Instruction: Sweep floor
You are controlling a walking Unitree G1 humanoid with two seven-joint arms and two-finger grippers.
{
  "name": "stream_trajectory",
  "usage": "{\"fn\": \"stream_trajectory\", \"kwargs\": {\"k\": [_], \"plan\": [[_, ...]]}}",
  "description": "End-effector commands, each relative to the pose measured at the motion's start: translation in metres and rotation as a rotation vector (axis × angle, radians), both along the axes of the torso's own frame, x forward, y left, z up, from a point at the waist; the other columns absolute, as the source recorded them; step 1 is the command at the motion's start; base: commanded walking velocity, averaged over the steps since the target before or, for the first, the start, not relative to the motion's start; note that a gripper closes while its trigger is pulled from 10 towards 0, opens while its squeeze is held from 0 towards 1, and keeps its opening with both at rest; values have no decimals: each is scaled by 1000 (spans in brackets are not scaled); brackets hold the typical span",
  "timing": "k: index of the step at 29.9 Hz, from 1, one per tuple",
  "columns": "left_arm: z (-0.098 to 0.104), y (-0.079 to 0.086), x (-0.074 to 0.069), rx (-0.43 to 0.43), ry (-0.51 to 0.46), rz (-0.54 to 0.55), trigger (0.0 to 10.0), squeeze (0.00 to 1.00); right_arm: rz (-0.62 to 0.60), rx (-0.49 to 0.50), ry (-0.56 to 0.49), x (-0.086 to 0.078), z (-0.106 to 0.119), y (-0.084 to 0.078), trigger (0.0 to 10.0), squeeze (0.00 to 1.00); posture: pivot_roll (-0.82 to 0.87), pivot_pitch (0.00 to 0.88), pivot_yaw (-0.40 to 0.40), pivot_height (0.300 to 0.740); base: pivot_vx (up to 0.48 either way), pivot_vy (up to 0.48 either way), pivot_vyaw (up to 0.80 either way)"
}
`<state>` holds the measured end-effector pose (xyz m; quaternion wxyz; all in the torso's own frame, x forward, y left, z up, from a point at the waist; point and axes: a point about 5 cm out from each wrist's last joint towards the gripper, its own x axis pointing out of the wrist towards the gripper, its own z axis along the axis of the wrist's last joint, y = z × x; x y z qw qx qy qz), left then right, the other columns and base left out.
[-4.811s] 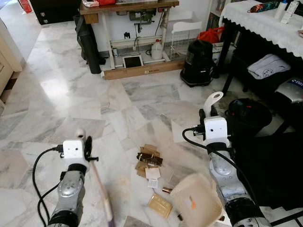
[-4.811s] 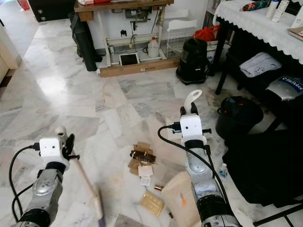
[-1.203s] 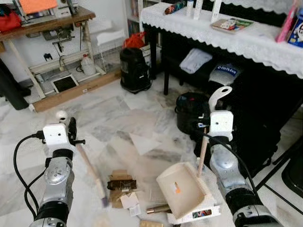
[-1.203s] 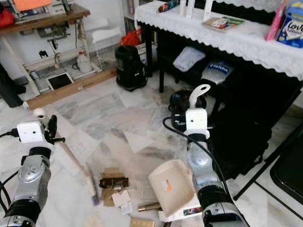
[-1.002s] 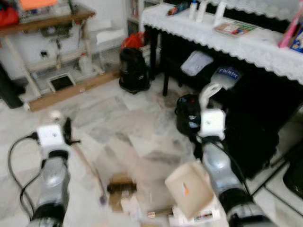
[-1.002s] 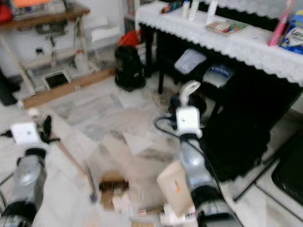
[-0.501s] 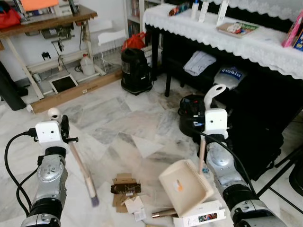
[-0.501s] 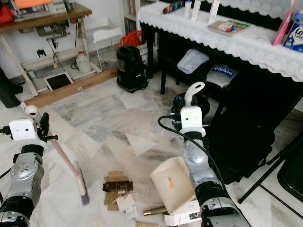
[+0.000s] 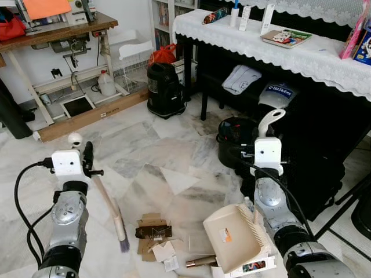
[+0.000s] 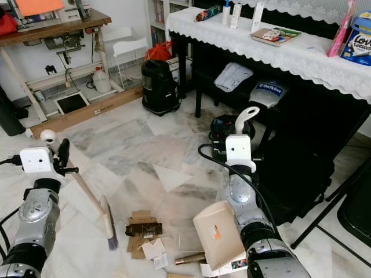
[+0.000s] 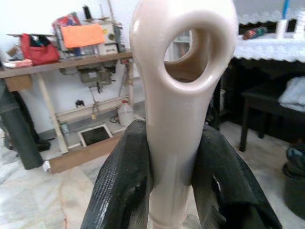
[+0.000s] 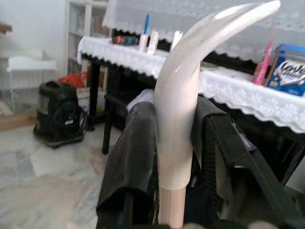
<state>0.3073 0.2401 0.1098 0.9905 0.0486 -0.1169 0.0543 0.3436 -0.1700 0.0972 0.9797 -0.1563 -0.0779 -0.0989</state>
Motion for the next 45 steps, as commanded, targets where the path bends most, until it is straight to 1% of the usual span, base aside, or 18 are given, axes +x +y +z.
{"fn": "stream_trajectory", "kwargs": {"k": [1, 5, 7, 9, 12, 14, 19, 21, 25, 26, 27, 28, 30, 33, 35, 38, 43, 45], "plan": [[9, -2, 0, -5, -34, -23, 10000, 0, 4, -10, -8, -2, -1, 1, 10000, 0, 43, 10, 55, 740, 0, 0, 0], [3, -4, -9, -16, -6, -48, 10000, 0, -26, -9, 66, -17, -26, 1, 10000, 0, 63, 57, 73, 740, 0, 0, 0], [3, -4, -10, -16, -2, -50, 10000, 0, -30, -7, 81, -19, -30, 1, 10000, 0, 63, 57, 73, 740, 0, 0, 0], [3, -4, -13, -17, 9, -63, 10000, 0, -20, 11, 125, -28, -44, 5, 10000, 0, 67, 83, 79, 740, 0, 0, 0], [2, -3, -14, -31, 20, -59, 10000, 0, -4, 10, 150, -33, -50, 8, 10000, 0, 65, 96, 79, 740, 0, 0, 0], [-4, -1, -12, -64, 60, -50, 10000, 0, 11, 23, 170, -36, -55, 12, 10000, 0, 58, 109, 77, 740, 0, 0, 0], [-14, -7, -4, -106, 116, -66, 10000, 0, 15, 25, 163, -35, -53, 14, 10000, 0, 49, 112, 69, 740, 0, 0, 0], [-14, -13, 4, -136, 116, -66, 10000, 0, 15, 27, 159, -33, -52, 14, 10000, 0, 45, 117, 65, 740, 0, 0, 0], [-13, -20, 13, -137, 114, -44, 10000, 0, 18, 27, 153, -32, -50, 13, 10000, 0, 34, 122, 59, 740, 0, 0, 0], [-11, -24, 17, -119, 104, -24, 10000, 0, 20, 26, 148, -32, -50, 13, 10000, 0, 24, 123, 58, 740, 0, 0, 0], [-6, -29, 21, -72, 79, 12, 10000, 0, 21, 23, 143, -32, -49, 12, 10000, 0, 13, 124, 58, 740, 0, 0, 0], [-6, -29, 21, -72, 79, 12, 10000, 0, 21, 23, 143, -32, -49, 12, 10000, 0, 13, 124, 58, 740, 0, 0, 0], [4, -33, 26, 4, 34, 28, 10000, 0, 14, 20, 142, -33, -49, 10, 10000, 0, 5, 127, 59, 740, 0, 0, 0], [15, -32, 30, 46, -9, 44, 10000, 0, 8, 17, 141, -33, -49, 7, 10000, 0, 3, 128, 59, 740, 0, 0, 0], [26, -31, 33, 74, -39, 42, 10000, 0, 6, 17, 142, -33, -49, 6, 10000, 0, 7, 130, 57, 740, 0, 0, 0], [30, -32, 36, 124, -44, 2, 10000, 0, 3, 19, 147, -33, -50, 7, 10000, 0, 8, 130, 60, 740, 0, 0, 0], [22, -36, 35, 74, -45, -39, 10000, 0, 9, 21, 143, -34, -50, 9, 10000, 0, -1, 137, 59, 740, 0, 0, 0], [12, -44, 36, -1, -16, -94, 10000, 0, 10, 20, 140, -34, -50, 9, 10000, 0, -17, 143, 58, 740, 0, 0, 0]]}}
